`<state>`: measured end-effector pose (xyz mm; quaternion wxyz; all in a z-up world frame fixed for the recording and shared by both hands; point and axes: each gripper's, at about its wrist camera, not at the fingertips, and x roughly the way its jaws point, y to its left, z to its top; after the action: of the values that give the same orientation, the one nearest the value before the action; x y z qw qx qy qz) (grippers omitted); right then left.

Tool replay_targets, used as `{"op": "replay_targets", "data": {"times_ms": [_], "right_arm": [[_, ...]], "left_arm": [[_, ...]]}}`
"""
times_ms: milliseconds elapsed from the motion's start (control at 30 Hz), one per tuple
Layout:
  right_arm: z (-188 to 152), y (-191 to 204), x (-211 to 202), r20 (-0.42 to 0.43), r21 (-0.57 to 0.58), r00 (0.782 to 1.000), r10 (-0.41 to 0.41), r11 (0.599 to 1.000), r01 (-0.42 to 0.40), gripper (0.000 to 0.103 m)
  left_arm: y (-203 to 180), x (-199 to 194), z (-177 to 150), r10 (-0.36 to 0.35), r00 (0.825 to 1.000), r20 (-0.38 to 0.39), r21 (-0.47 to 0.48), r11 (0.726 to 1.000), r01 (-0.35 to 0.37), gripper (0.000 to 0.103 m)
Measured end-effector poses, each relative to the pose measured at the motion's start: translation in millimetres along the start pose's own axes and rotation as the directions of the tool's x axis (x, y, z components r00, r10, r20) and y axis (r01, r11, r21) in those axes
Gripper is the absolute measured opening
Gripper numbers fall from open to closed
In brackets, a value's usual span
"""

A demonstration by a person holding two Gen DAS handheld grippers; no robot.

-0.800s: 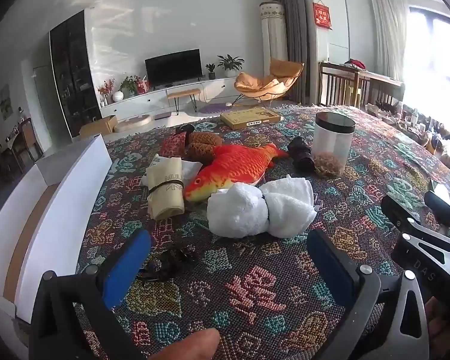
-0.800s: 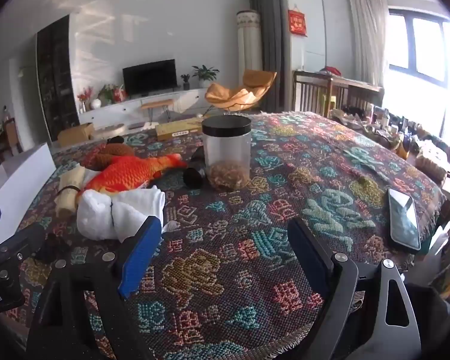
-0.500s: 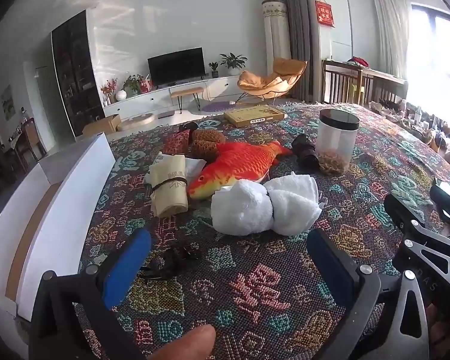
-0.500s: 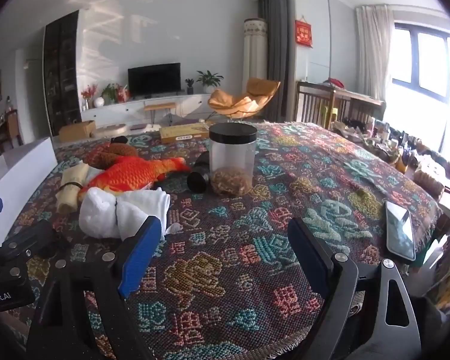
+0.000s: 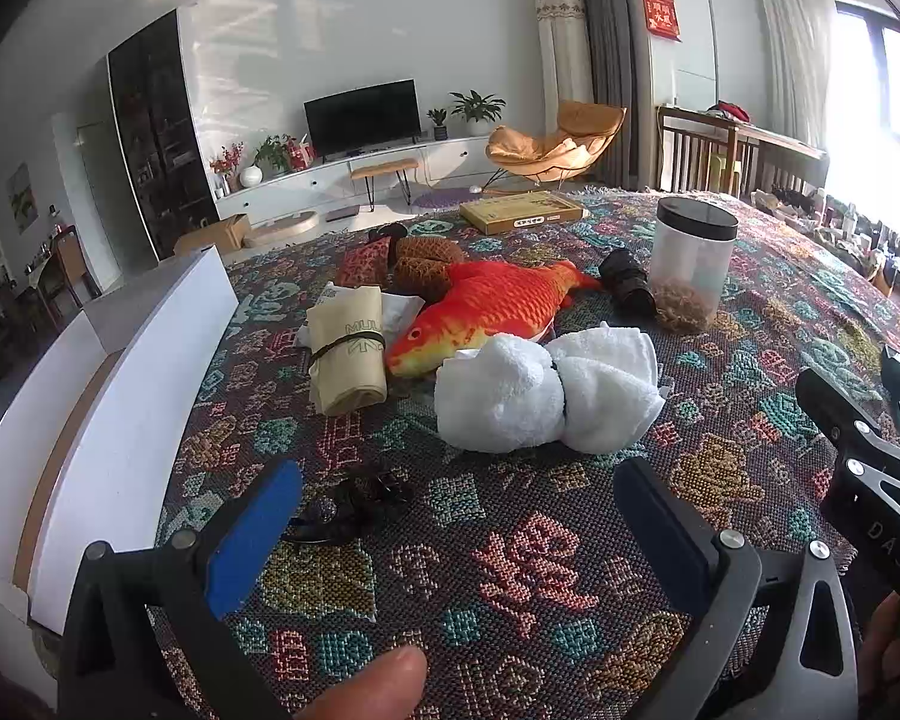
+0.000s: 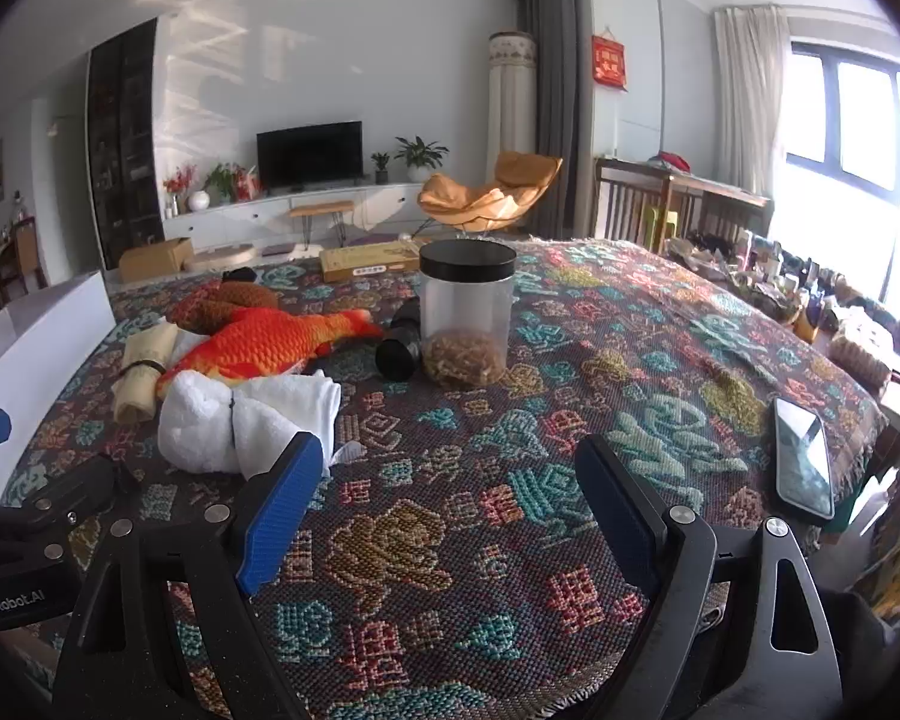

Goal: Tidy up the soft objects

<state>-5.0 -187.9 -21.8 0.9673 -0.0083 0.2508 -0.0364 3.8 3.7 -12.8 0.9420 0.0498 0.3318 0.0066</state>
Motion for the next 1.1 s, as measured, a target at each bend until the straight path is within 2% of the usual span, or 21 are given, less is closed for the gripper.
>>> {"op": "replay_targets", "data": {"times_ms": [1100], "right_arm": [[-1.0, -0.6, 0.2, 0.000, 0.007, 1.000, 0.003, 1.000, -0.003, 0.088]], "left_arm": [[-10.2, 9.9, -0.4, 0.005, 1.000, -0.023, 0.018, 1.000, -0.004, 0.103]]}}
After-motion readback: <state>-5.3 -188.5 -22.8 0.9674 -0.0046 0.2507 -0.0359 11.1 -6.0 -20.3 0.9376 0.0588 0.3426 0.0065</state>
